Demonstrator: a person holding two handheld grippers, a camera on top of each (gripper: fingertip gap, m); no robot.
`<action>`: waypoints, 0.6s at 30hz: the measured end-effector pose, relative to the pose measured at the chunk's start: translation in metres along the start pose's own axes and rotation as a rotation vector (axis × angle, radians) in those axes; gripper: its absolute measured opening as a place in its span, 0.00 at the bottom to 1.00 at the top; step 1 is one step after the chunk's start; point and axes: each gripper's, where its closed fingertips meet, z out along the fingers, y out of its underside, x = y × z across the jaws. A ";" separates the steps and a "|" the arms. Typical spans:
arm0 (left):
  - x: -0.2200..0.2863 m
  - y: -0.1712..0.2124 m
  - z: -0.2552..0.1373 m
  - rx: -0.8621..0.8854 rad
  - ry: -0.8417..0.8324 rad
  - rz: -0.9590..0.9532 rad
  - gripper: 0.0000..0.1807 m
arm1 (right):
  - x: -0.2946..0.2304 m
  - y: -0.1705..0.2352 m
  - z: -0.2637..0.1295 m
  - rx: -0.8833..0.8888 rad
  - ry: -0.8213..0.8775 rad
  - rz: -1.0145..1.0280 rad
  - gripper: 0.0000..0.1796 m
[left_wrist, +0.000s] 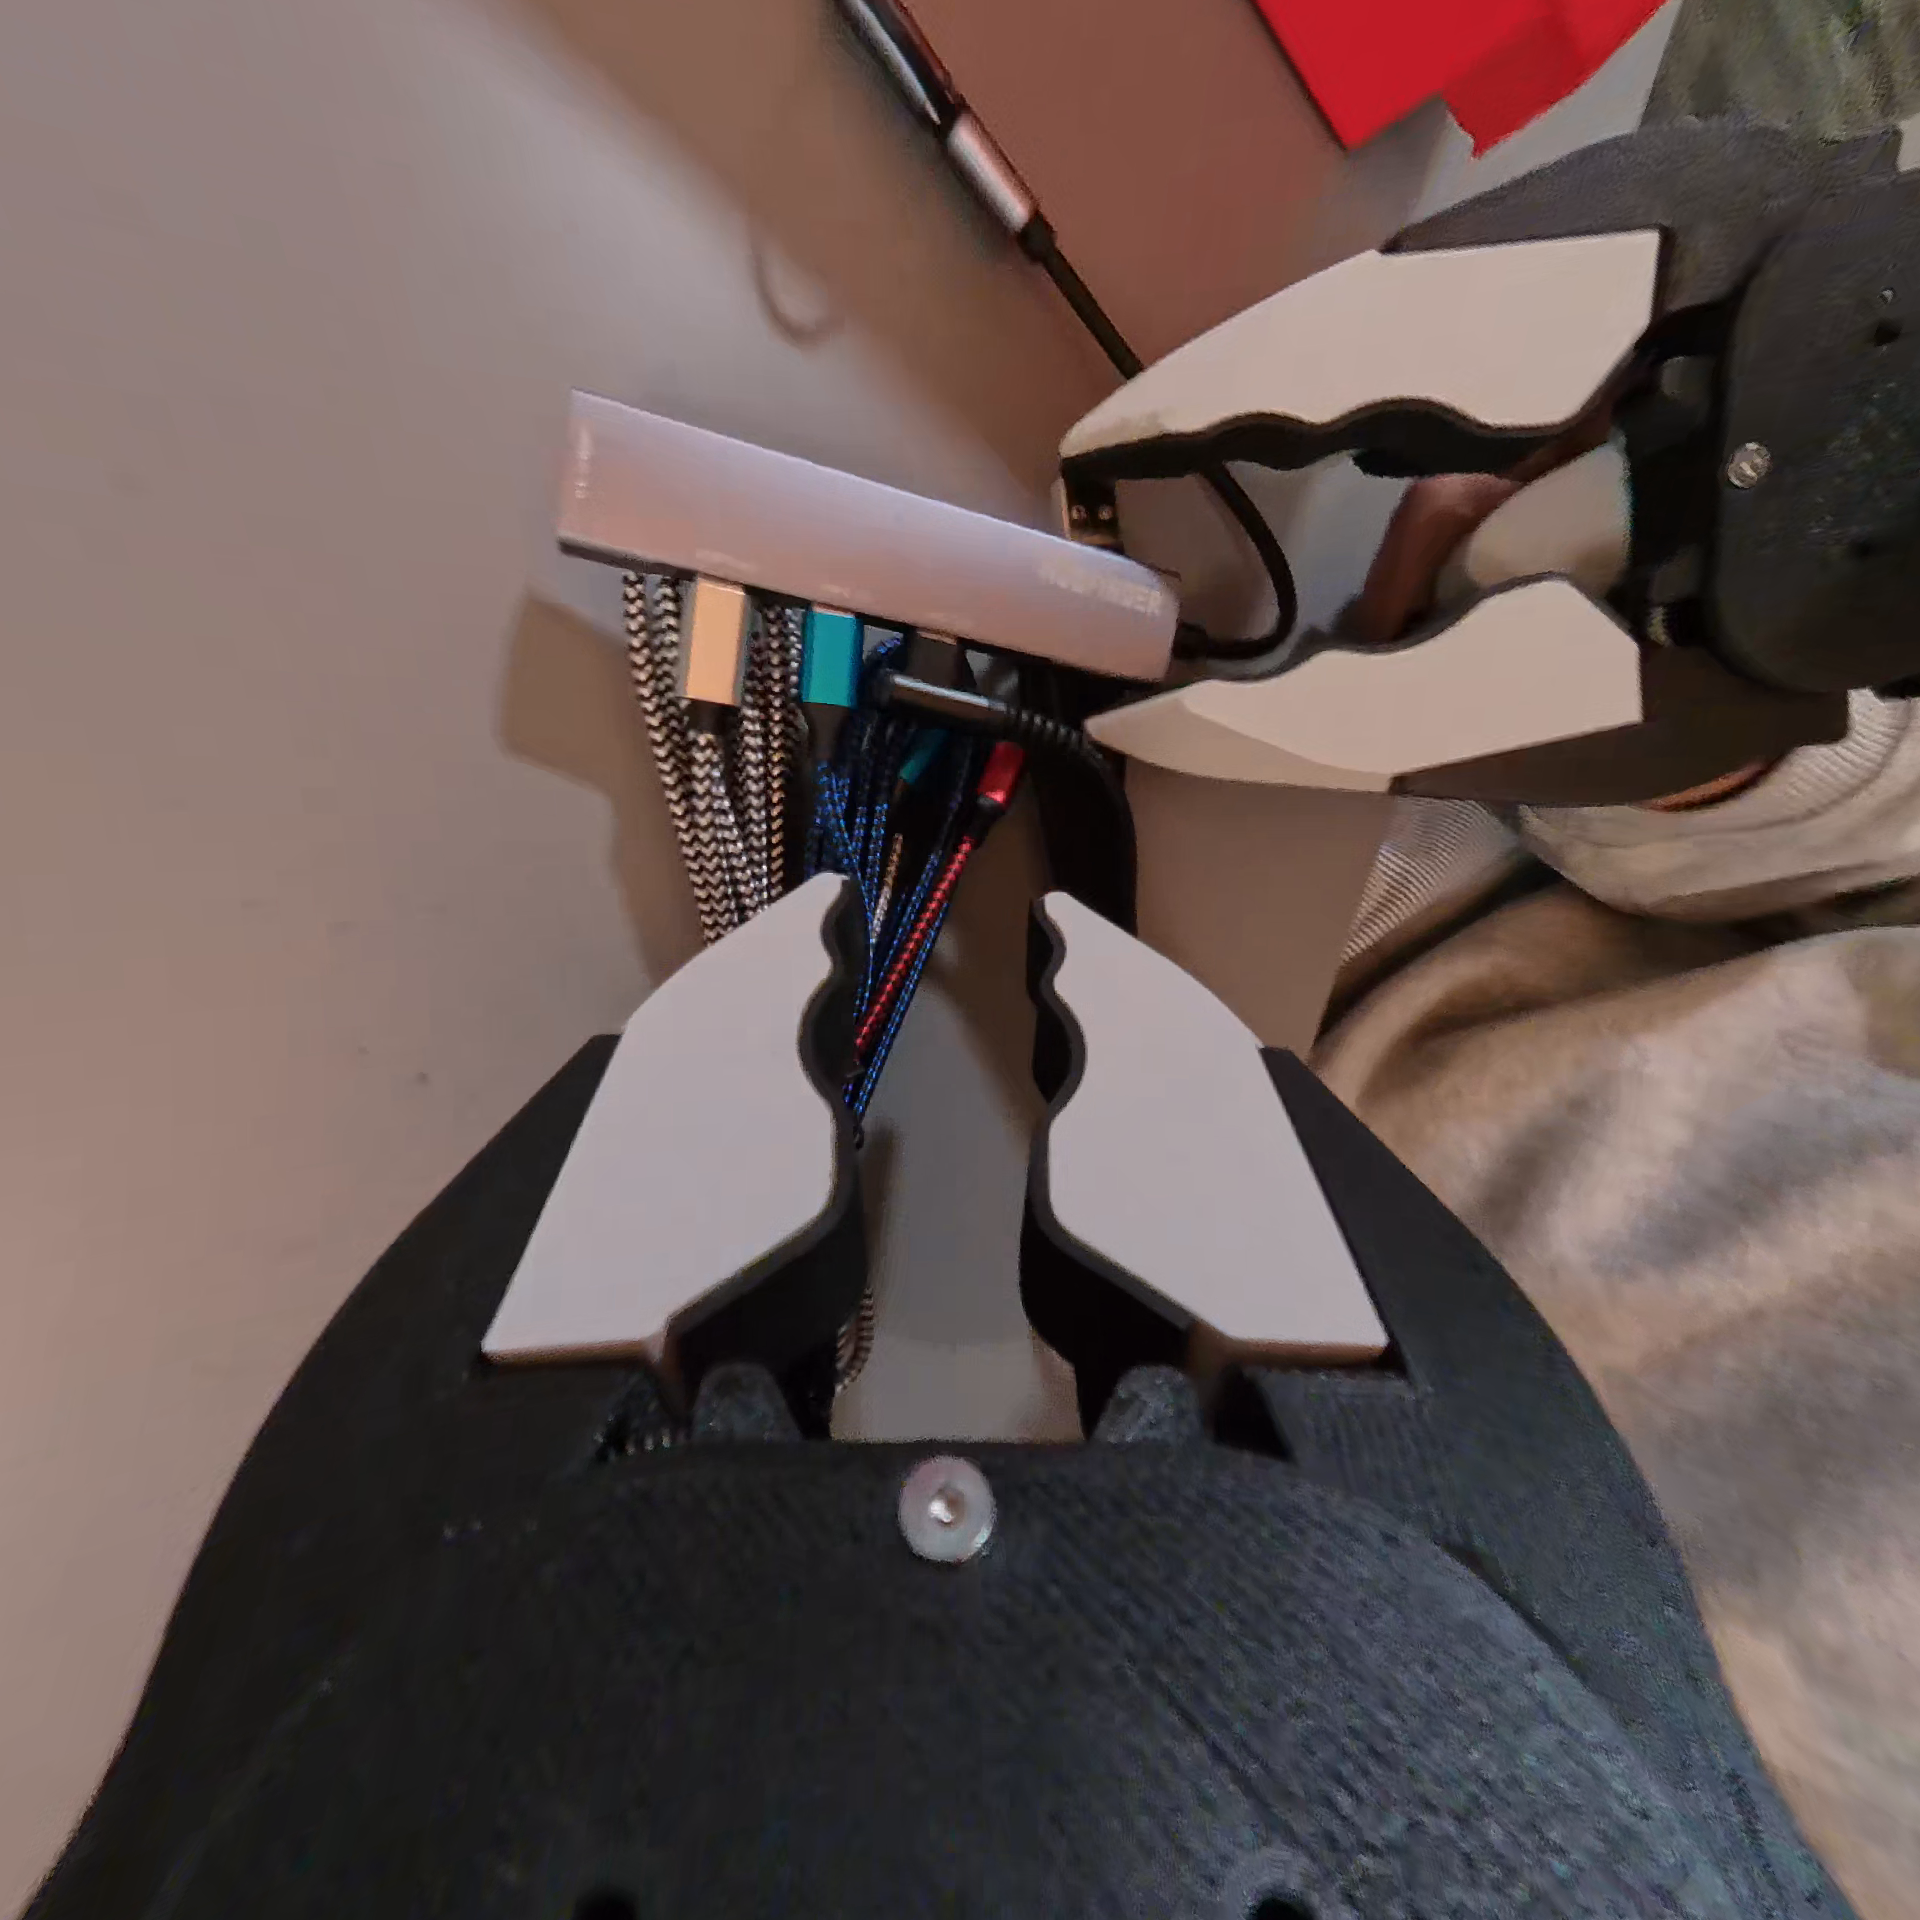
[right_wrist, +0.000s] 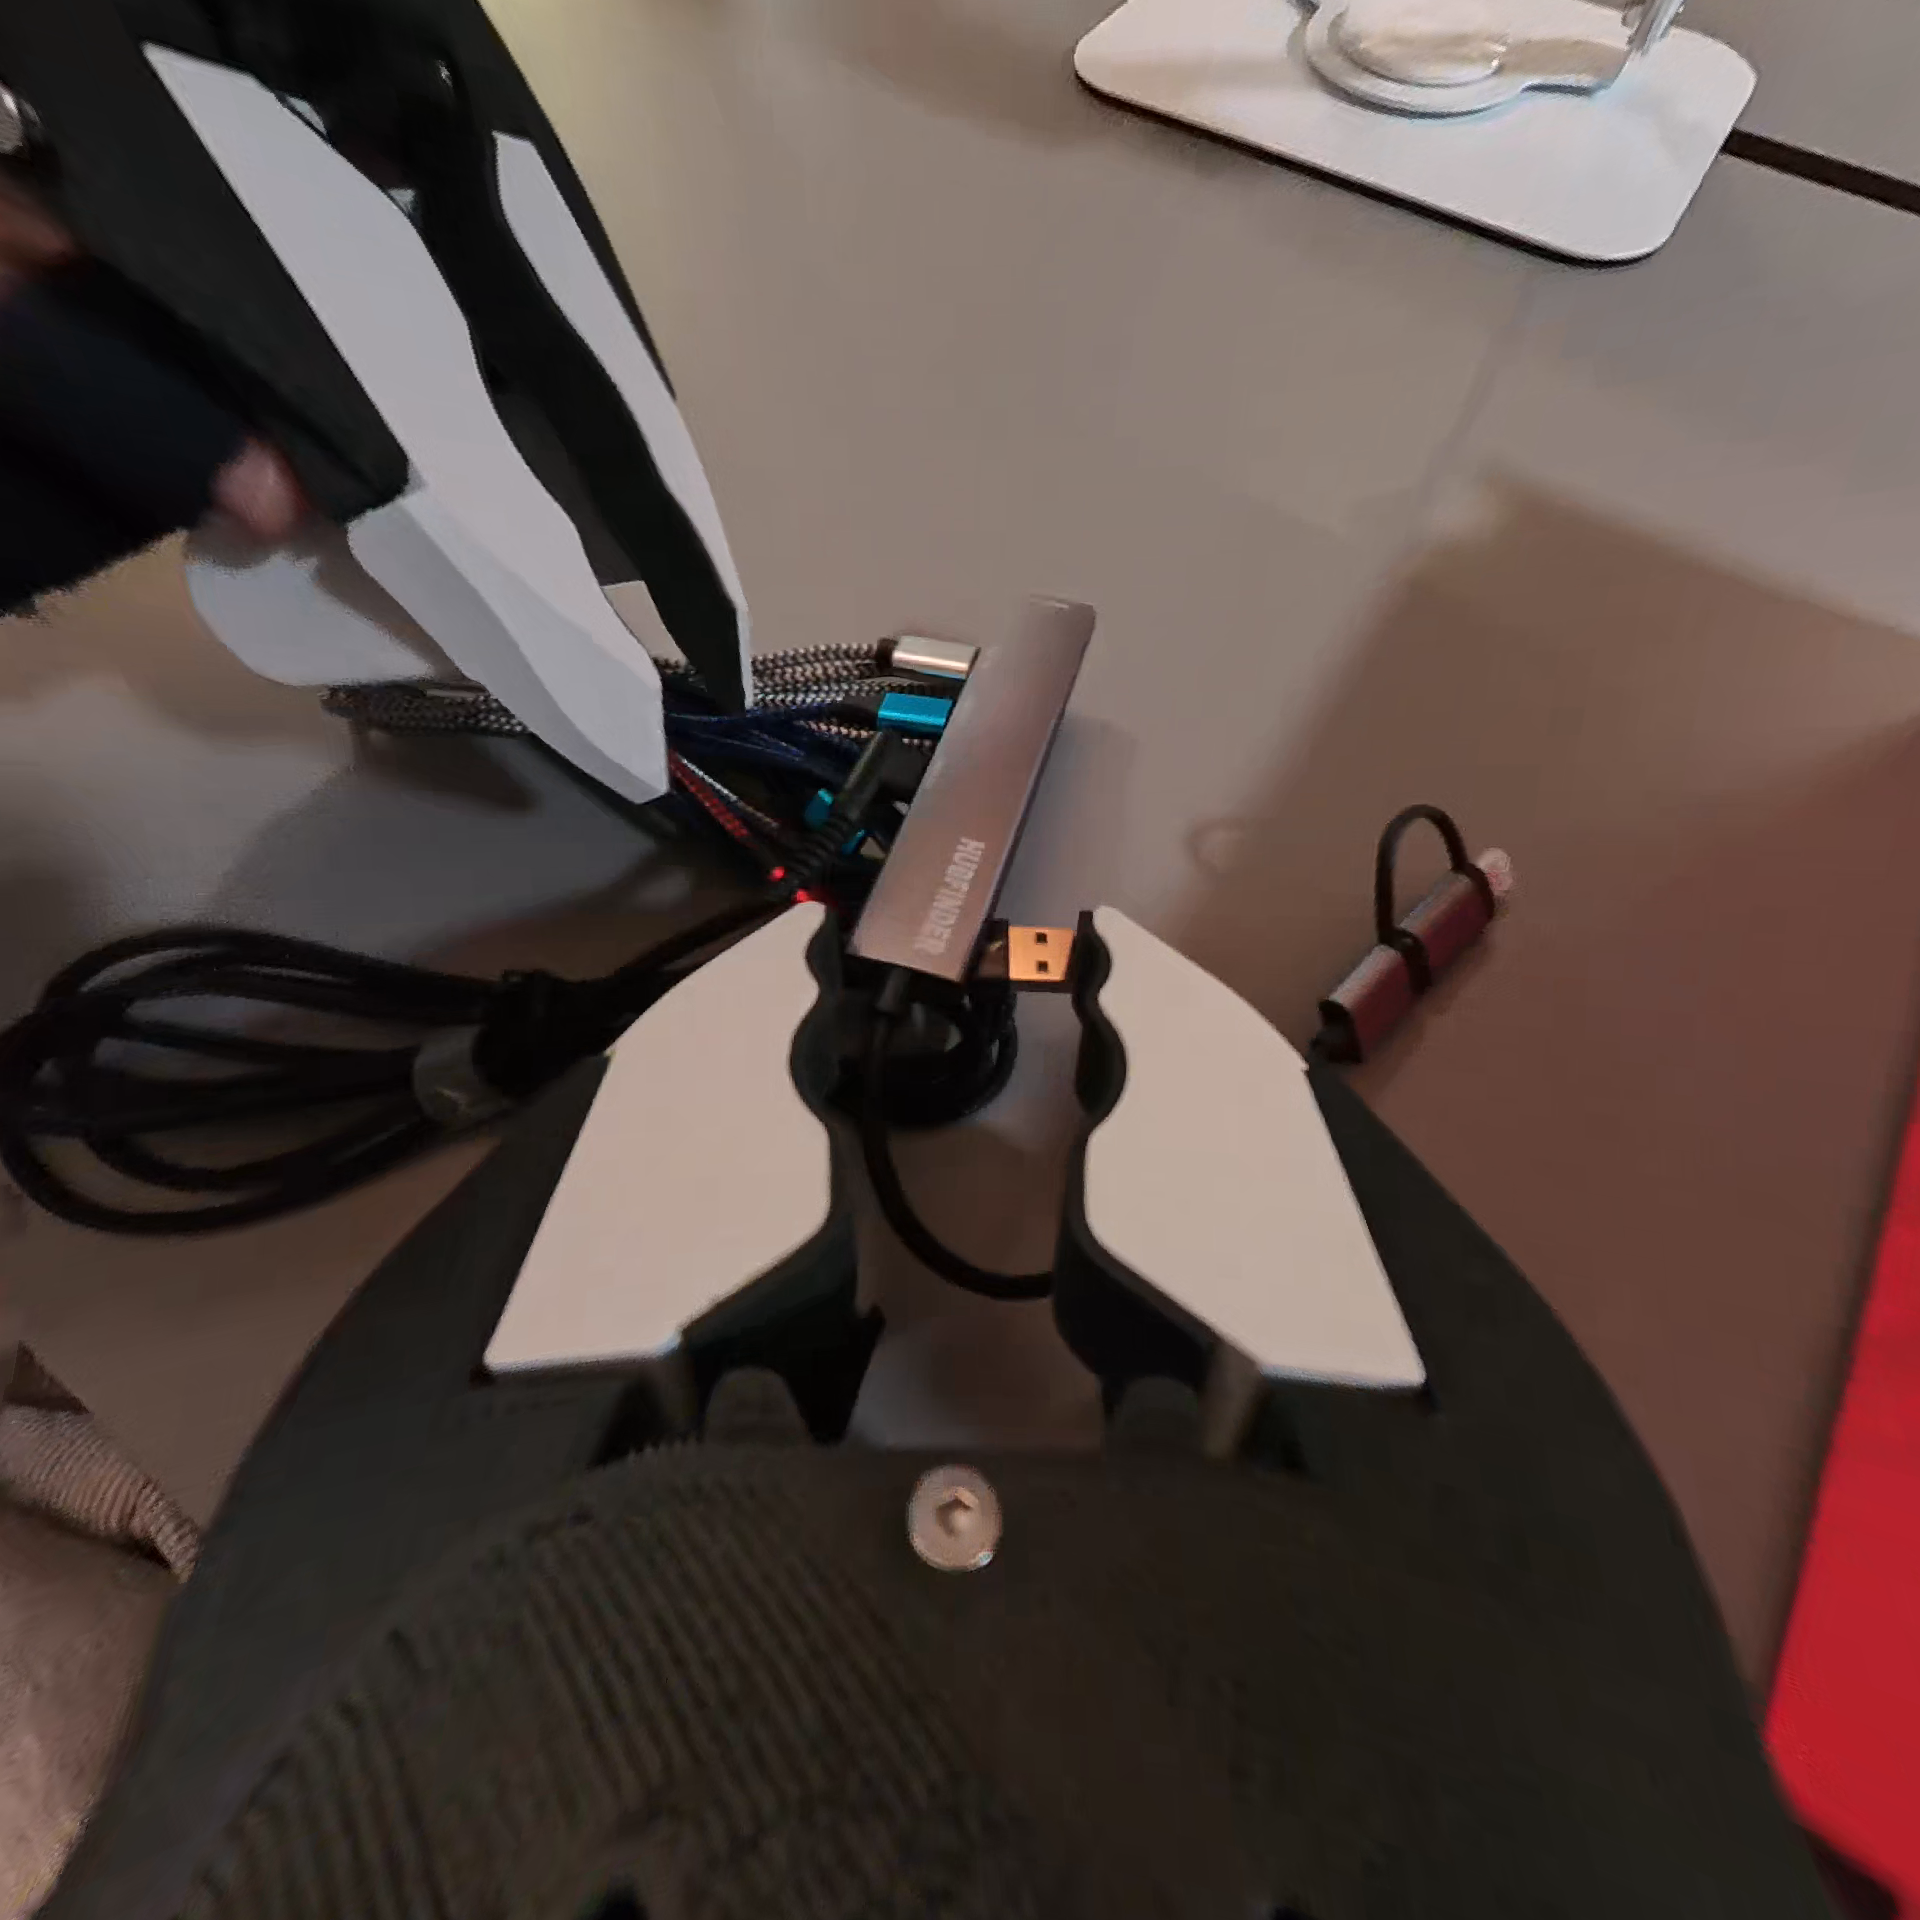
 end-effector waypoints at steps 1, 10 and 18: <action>0.005 0.003 -0.001 -0.015 0.045 0.001 0.15 | 0.000 0.001 0.000 -0.004 -0.002 -0.018 0.24; 0.054 -0.004 -0.015 0.026 0.497 -0.062 0.14 | 0.001 -0.014 -0.011 0.060 0.034 -0.153 0.16; 0.001 -0.054 -0.069 0.508 0.368 -0.149 0.26 | -0.006 -0.033 -0.022 0.189 -0.012 -0.142 0.13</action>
